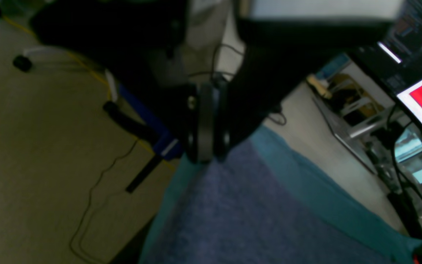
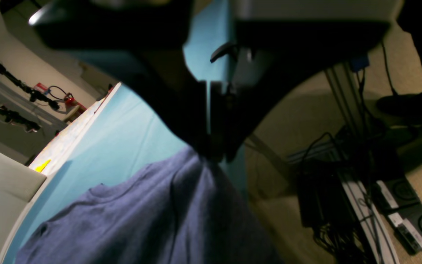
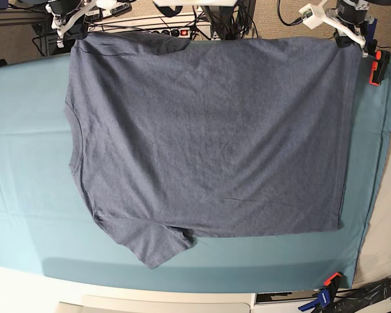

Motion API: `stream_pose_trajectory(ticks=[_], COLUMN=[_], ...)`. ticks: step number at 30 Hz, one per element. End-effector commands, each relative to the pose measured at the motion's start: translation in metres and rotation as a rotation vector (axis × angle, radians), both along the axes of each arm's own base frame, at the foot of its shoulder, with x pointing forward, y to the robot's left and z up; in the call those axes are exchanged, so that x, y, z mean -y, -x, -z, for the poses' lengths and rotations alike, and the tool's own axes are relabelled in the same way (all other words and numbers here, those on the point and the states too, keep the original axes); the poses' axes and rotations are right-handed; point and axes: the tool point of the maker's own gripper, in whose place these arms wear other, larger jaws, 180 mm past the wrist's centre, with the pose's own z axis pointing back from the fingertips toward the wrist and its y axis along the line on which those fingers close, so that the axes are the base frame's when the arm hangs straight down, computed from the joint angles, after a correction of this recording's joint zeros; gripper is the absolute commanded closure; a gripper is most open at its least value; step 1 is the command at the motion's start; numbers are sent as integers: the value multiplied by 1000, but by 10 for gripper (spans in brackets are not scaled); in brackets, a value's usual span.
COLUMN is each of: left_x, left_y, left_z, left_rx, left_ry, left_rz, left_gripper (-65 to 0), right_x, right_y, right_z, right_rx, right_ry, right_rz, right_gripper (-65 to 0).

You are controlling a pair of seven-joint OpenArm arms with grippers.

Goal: Fold the T-shirt properly
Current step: 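Lift and pull the shirt's shoulders toward the robot with both grippers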

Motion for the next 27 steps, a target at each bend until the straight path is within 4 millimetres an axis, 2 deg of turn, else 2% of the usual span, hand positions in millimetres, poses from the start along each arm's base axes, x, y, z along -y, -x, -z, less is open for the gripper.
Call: stream_pose_trajectory(ticks=[1,6,18,27], left_x=[-2,-7,-18,-18], left_y=[-1,0,-12,-12], left_z=[-6,-7,-13,-13], left_rx=[16,14,55,52], left_ry=[-18,-38,-66,-63], left_rz=[0,-12,-33,-35], left_gripper=[0,0,0,0], right_x=[0,2,8,18], right_y=[-2,1,-1,-7], right_z=[-5,-5,-7,-12], right_rx=[13,5,19,44], right_ry=[4,13,49,82], right_rz=[-3,3,8,30], right_gripper=[0,0,0,0])
